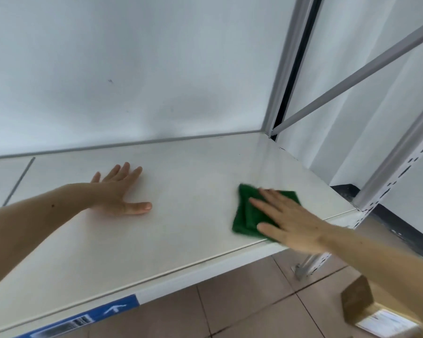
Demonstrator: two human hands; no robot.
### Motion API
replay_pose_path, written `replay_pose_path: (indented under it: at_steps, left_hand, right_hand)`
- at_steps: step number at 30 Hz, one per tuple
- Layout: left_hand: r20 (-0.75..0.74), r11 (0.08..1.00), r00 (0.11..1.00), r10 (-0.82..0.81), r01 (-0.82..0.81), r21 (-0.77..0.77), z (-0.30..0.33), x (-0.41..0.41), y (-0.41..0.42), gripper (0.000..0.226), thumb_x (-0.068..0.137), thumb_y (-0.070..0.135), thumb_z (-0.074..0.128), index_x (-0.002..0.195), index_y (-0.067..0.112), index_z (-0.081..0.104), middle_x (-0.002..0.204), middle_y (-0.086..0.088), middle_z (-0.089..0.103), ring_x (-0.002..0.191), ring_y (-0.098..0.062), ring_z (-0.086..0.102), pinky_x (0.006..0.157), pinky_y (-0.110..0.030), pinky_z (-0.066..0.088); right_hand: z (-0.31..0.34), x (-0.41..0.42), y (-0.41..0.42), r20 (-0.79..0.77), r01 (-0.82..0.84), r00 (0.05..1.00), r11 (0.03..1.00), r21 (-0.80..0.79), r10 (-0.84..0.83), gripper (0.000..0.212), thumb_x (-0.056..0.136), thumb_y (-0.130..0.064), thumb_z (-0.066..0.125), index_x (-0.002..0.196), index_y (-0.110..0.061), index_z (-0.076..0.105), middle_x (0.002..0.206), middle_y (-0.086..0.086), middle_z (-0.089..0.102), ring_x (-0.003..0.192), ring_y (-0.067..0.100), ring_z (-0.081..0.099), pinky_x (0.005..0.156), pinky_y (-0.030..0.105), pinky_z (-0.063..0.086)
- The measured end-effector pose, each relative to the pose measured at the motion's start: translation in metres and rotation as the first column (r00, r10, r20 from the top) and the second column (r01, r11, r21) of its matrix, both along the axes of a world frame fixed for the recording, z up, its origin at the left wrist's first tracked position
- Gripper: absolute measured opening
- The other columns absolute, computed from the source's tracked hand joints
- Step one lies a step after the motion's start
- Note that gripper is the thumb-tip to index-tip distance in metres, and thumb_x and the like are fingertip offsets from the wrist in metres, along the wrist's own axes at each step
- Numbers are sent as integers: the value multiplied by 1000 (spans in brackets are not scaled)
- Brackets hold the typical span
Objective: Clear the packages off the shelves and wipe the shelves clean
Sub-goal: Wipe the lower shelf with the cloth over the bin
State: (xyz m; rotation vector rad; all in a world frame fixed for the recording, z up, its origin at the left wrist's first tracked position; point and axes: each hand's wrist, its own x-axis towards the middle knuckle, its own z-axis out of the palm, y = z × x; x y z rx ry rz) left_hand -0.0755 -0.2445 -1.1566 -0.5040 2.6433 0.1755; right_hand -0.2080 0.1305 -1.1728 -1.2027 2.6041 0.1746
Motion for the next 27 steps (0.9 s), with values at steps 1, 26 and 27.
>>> replay_pose_path:
  at_steps: [1, 26, 27]
  left_hand:
    - [15, 1000, 1000, 12, -11, -9, 4, 5, -7, 134, 45, 100, 23, 149, 33, -28, 157, 1, -33, 147, -18, -26, 121, -50, -9]
    - [-1, 990, 997, 77, -76, 119, 2, 49, -63, 152, 24, 110, 23, 147, 38, -29, 157, 10, -32, 143, -8, -28, 121, -44, -9]
    - [11, 990, 994, 107, -107, 92, 1, 54, -69, 154, 22, 110, 22, 147, 38, -29, 157, 9, -33, 144, -10, -28, 120, -46, -9]
  right_hand:
    - [-1, -19, -3, -44, 125, 991, 992, 7, -124, 92, 78, -83, -1, 157, -36, -6, 162, -1, -26, 151, 22, -18, 124, 46, -4]
    - [-9, -61, -96, -34, -44, 999, 993, -106, 41, 75, 84, -78, 4, 153, -49, -6, 164, -14, -17, 152, 11, -14, 124, 42, -5]
    - [-12, -81, -104, -41, 89, 995, 988, -123, -95, 76, 87, -78, 6, 155, -45, -4, 165, -9, -14, 153, 15, -11, 124, 44, -3]
